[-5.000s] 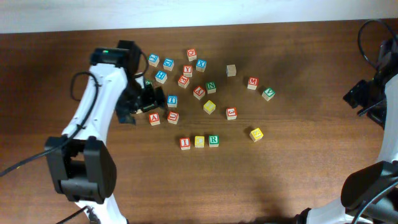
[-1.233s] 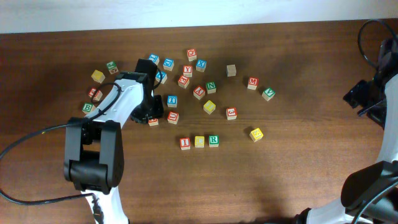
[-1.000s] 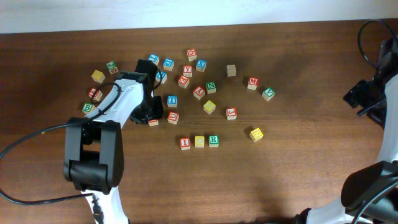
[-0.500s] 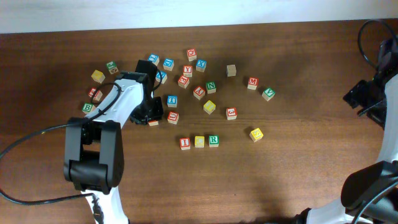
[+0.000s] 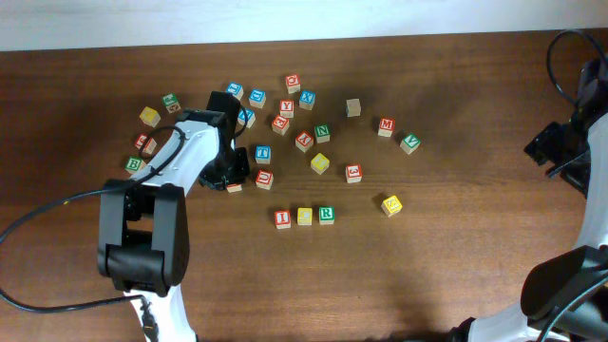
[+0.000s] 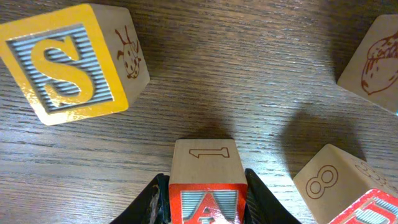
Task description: Spell out ICRA
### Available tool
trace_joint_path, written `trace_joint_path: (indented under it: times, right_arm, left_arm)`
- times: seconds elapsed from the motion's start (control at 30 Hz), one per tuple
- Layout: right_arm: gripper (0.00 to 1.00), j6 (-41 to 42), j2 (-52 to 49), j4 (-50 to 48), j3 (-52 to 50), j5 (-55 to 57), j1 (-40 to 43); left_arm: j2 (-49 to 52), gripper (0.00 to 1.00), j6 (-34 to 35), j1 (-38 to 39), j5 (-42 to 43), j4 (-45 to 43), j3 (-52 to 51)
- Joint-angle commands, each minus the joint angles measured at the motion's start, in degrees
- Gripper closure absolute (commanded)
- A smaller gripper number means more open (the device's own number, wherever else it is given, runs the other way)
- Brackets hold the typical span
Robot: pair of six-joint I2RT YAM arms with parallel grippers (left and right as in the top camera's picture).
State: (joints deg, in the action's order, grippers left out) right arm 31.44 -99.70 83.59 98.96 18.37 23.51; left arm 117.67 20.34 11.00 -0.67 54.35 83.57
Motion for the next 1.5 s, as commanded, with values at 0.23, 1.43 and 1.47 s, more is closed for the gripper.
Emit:
trace_joint_path:
  times: [0.23, 1.43, 1.47]
  right_arm:
    - [0.02, 0.4, 0.6, 0.0, 0.6, -0.2, 0.2]
    - [0.02, 0.3, 0.6, 0.0, 0.6, -0.2, 0.2]
    - [0.02, 0.4, 0.6, 0.0, 0.6, -0.2, 0.2]
  left_arm:
    - [0.6, 0.75, -0.7, -0.3, 0.5, 12.3, 13.9]
    - [7.7, 0.50, 15.0, 0.3, -1.9, -8.3, 12.0]
    - [7.7, 0.50, 15.1, 0.3, -1.9, -8.6, 12.0]
